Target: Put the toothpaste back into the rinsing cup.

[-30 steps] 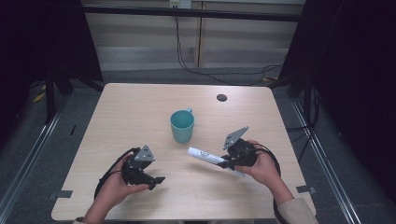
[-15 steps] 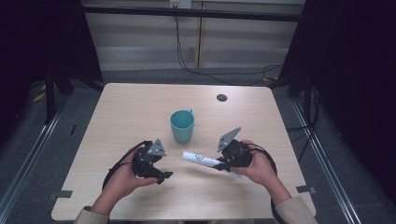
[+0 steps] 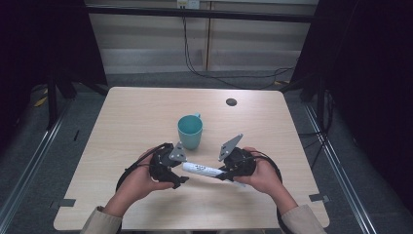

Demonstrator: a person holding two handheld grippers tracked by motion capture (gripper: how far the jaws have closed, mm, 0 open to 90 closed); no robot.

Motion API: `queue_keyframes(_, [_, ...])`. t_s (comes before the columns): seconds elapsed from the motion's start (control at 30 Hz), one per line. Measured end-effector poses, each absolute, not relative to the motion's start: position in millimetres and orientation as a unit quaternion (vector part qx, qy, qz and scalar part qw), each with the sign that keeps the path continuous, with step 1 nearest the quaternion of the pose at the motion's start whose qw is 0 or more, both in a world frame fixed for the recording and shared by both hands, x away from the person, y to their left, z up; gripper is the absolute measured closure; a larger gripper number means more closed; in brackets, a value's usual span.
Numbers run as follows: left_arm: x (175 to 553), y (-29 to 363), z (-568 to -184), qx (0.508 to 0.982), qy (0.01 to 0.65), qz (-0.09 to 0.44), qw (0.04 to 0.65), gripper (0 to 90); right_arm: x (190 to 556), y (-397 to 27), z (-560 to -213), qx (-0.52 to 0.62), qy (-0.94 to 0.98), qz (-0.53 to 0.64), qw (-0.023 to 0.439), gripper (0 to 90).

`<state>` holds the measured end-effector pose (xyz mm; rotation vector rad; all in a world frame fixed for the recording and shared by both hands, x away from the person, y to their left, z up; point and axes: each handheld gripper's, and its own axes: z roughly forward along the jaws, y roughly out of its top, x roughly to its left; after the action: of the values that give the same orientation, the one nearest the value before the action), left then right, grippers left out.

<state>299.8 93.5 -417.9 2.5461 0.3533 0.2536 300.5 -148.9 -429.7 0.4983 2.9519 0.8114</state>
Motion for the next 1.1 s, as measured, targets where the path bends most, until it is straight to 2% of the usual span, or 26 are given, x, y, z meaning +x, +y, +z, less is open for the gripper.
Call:
queue_keyframes(0.13, [300.3, 85.2, -418.3, 0.957, 0.11, 0.092, 0.254, 31.1, 299.6, -143.3, -428.5, 0.151, 0.953, 0.262, 0.019, 75.2])
queue_keyframes(1.1, [299.8, 57.7, -422.0, 0.966, 0.064, 0.08, 0.238, 44.8, 296.5, -130.4, -421.3, 0.124, 0.957, 0.262, 0.019, 75.1])
